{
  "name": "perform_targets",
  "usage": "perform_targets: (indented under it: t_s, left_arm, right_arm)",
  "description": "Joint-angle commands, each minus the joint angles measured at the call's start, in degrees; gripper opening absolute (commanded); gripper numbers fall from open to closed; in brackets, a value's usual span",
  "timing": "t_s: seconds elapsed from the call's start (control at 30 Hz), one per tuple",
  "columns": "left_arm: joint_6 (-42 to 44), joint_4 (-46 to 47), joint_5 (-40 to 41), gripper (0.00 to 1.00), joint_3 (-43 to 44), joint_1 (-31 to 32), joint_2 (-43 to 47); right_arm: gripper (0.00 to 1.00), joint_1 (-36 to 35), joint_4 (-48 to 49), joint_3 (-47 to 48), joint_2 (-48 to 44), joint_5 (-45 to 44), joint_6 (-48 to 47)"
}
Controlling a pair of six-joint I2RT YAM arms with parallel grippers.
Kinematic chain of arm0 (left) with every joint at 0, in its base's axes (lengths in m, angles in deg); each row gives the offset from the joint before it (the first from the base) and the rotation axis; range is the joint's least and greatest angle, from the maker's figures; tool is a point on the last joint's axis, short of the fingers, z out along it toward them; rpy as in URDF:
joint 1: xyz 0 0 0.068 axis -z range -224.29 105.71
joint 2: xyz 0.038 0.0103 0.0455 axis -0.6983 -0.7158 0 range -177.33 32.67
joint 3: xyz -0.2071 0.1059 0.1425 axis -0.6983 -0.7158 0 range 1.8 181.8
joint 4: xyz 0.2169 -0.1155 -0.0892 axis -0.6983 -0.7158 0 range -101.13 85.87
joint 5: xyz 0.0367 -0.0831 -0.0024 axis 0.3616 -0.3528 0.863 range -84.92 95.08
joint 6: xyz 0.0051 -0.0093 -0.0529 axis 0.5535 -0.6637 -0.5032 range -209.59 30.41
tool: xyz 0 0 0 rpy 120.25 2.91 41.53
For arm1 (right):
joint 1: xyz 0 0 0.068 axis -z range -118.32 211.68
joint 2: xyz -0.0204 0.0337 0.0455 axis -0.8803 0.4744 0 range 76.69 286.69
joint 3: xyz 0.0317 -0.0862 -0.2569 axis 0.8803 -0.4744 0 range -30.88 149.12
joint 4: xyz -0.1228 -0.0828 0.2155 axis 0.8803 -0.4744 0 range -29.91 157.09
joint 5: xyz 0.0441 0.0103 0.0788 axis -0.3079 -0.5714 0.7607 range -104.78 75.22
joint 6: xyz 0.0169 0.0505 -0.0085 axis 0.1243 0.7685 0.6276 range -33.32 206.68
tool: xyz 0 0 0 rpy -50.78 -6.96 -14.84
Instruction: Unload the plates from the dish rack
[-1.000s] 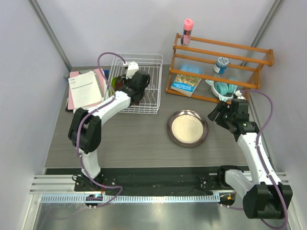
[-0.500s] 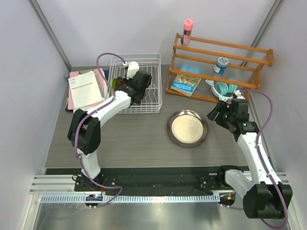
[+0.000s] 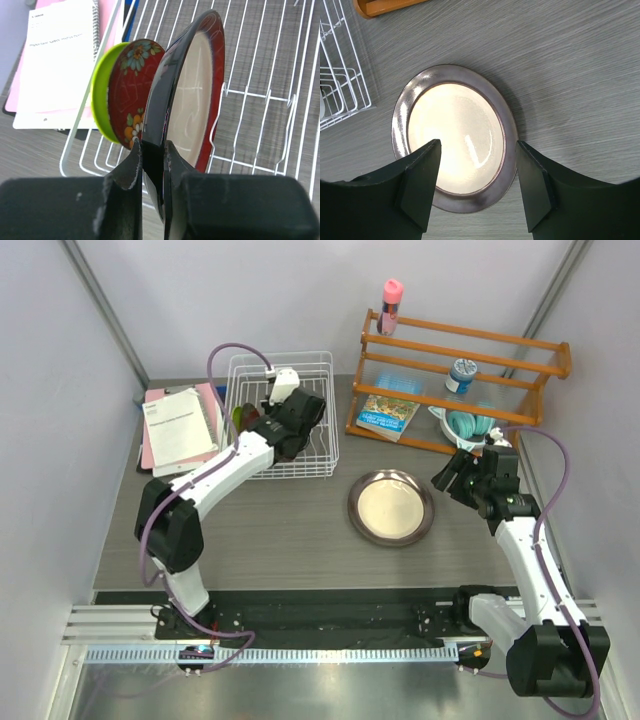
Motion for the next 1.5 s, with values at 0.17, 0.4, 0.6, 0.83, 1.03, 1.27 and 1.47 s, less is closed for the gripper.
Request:
perform_targets:
  t_s: [0.17,0.4,0.6,0.83,1.03,1.27,1.47]
  left_arm:
    - [0.5,3.1,3.6,0.0,5.1,1.3,9.8]
    - [-1.6,-0.3,-0.7,0.0,6.1,2.6,14.3]
    - [-3.6,-0.1,-8.5,0.0,3.4,3.2,20.0]
    - [-6.2,1.9,-15.8,0.0,-3.8,3.3,26.2]
    - [-10.5,4.9,-27.0,0.0,-10.0,3.3,29.3]
    - [-15.0,13.6,-40.1,0.0,-17.4,3.4,31.5]
    - [-17.2,19.7,-47.8,0.0,-20.5,3.6,32.8]
  right_arm:
    - [0.68,0.1,1.6,0.8,-3.2,2.4,-1.3]
    - [0.7,0.1,2.0,0.9,-5.1,4.5,-1.8]
    - [0.7,0.1,2.3,1.5,-6.2,7.3,-2.4]
    - [0.71,0.0,3.2,2.8,-6.7,14.1,-3.7]
    - [0.71,0.1,9.5,0.6,-7.7,24.3,-0.3]
    - [0.75,-0.4,20.1,-3.0,-5.5,34.5,6.0]
    - [0.75,-1.7,27.1,-5.9,-2.3,37.0,10.1]
